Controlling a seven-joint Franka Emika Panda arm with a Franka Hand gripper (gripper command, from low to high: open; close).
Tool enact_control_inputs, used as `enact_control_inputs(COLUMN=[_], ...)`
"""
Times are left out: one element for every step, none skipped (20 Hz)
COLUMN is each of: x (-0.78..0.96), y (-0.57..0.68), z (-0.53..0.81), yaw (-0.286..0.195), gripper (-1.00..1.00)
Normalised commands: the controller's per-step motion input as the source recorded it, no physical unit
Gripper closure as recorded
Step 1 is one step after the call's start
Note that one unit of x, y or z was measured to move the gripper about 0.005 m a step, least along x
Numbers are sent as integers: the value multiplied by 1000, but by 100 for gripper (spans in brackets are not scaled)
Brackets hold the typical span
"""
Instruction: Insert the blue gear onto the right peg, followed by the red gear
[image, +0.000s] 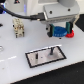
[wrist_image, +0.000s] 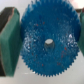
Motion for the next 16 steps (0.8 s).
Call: enact_control_inputs(x=[768, 759, 762, 743, 663, 608, 551, 478, 386, 278, 233, 202, 173, 135, 122, 148], y=[-270, -262, -276, -278, -244, -182, -200, -166, -110, -40, -14, -3, -13, -20, -44, -184], z=[145, 116, 55, 25, 16, 5, -9, -27, -56, -80, -101, -137, -186, -226, -234, -250], yaw=[0, 0, 0, 0, 0, 0, 0, 0, 0, 0, 0, 0, 0, 0, 0, 0], gripper=[100, 100, 100, 100, 100, 100, 100, 100, 100, 100, 100, 100, 100, 100, 100, 100])
